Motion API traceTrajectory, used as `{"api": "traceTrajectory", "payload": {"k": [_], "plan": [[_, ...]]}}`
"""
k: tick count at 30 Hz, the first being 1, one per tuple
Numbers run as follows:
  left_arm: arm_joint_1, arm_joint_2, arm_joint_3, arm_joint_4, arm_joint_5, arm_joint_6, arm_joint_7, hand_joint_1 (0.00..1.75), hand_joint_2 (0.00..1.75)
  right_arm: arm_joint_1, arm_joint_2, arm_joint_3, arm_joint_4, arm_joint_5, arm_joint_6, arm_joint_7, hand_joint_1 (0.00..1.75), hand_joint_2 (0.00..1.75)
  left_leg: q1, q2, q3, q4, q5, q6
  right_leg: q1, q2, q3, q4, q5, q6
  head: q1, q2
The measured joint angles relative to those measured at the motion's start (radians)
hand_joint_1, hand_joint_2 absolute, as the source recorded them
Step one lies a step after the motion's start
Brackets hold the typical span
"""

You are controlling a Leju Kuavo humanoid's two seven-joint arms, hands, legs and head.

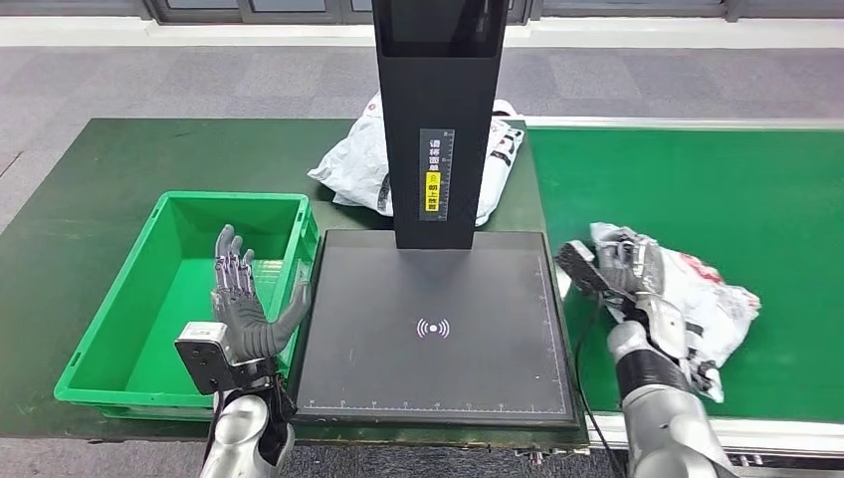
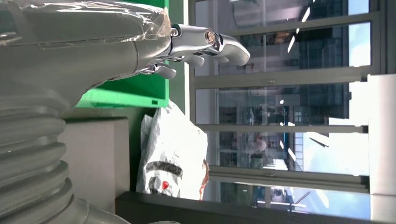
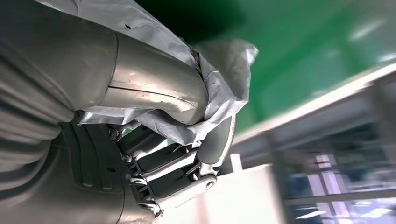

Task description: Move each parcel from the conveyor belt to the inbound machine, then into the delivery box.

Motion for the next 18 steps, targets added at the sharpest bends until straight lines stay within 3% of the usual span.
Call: {"api": "traceTrajectory", "payload": {"k": [4,9,12,18], "plan": [[-0.002,0.0,0.0,0.005,-0.01,-0.001,0.0,0.0,1.75,0.044,0.081,0.178,-0.107,-0.095,0.057,-0.001,1.75,1.75,0.001,0.002,0.0,-0.001,0.001,-0.002,0.001,0.002,-0.002,0.001,0.0,-0.001,0.0,0.0],[-0.003,0.0,0.0,0.013,-0.017,-0.013,0.0,0.0,1.75,0.093,0.115,0.36,-0.223,-0.32,0.119,-0.098,1.75,1.75,0.002,0.002,-0.001,-0.001,0.001,-0.003,0.001,0.002,-0.003,0.001,0.0,-0.001,0.0,0.0],[-0.004,0.0,0.0,0.019,-0.02,-0.016,0.0,0.0,1.75,0.118,0.128,0.428,-0.277,-0.395,0.143,-0.146,1.75,1.75,0.002,0.002,-0.001,-0.001,0.0,-0.004,0.001,0.003,-0.004,0.001,0.0,-0.001,0.0,0.0],[-0.005,0.0,0.0,0.026,-0.022,-0.016,0.0,0.0,1.75,0.141,0.134,0.499,-0.338,-0.417,0.151,-0.15,1.75,1.75,0.002,0.002,-0.001,-0.001,0.0,-0.004,0.001,0.003,-0.004,0.001,0.0,-0.001,0.0,0.0]]}}
